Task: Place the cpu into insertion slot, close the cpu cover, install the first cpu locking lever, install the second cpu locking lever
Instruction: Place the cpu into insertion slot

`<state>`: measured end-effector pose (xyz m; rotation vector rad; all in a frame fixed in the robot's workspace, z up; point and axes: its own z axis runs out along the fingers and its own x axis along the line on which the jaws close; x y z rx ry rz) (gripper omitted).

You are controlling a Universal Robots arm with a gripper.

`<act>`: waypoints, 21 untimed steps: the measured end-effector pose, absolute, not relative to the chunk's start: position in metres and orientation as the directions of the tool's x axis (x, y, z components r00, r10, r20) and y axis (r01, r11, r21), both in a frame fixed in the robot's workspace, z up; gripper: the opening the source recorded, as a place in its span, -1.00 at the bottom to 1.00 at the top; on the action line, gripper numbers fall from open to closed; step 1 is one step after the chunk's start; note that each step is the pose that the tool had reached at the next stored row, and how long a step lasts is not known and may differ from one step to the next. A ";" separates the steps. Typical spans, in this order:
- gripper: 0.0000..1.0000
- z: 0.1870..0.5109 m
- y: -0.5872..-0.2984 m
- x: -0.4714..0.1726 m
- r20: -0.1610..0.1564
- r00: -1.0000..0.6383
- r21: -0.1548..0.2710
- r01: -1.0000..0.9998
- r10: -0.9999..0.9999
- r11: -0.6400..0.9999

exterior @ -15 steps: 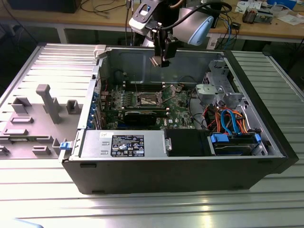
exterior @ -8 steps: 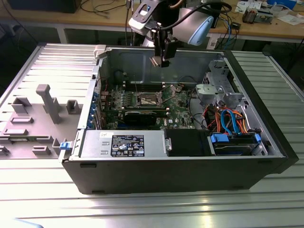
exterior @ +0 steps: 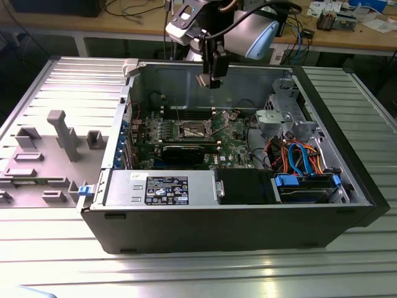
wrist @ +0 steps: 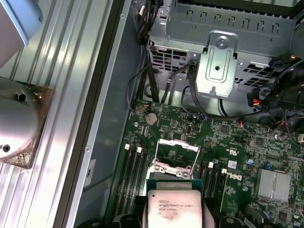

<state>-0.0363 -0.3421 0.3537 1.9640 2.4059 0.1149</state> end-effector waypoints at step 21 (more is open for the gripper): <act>0.09 0.353 -0.342 -0.036 0.021 -0.163 0.078 0.984 0.986 0.161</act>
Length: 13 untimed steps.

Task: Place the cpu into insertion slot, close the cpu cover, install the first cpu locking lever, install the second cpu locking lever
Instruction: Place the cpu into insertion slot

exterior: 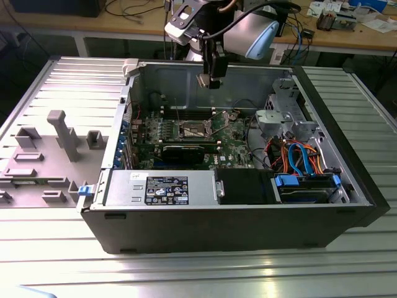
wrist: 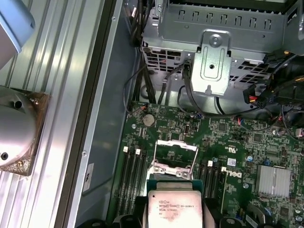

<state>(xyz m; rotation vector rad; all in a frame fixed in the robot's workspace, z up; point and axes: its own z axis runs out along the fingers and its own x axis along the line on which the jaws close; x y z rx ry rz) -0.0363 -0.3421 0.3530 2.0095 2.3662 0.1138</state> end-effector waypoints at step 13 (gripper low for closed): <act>0.09 0.350 -0.342 -0.036 0.021 -0.099 0.076 0.992 0.995 0.097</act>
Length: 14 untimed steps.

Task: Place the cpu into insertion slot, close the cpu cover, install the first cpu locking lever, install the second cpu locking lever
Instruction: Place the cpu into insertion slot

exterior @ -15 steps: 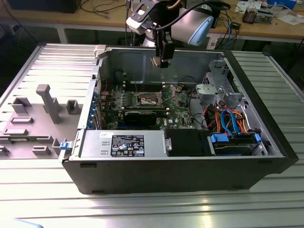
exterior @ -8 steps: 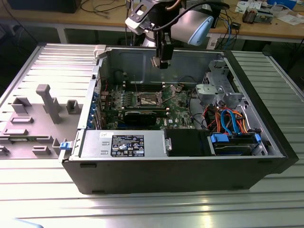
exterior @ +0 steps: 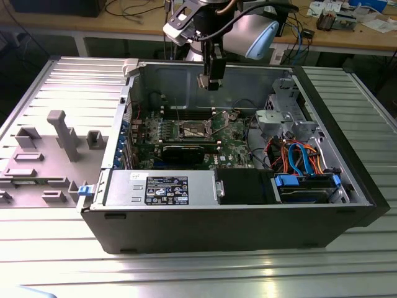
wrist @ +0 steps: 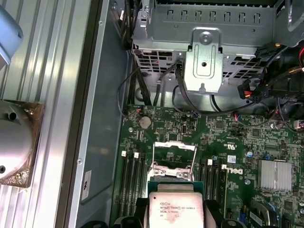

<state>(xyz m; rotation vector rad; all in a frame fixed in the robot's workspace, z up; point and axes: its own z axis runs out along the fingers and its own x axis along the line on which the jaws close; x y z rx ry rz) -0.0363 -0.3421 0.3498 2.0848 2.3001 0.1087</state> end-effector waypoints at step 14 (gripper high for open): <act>0.09 0.333 -0.342 -0.036 0.021 -0.044 0.072 0.997 0.999 0.042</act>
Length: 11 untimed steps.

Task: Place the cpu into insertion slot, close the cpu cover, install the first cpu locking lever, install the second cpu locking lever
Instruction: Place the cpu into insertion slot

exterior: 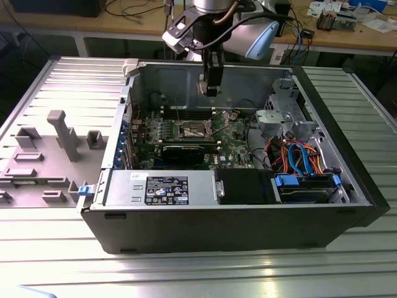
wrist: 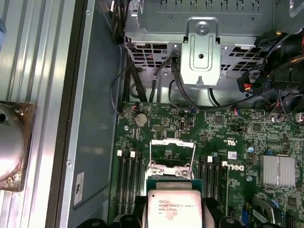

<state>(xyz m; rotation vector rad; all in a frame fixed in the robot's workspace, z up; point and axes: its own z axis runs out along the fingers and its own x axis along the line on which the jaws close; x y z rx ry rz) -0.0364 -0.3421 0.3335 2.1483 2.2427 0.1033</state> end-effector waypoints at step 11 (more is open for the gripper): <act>0.09 0.332 -0.342 -0.036 0.022 -0.018 0.071 0.997 1.000 0.016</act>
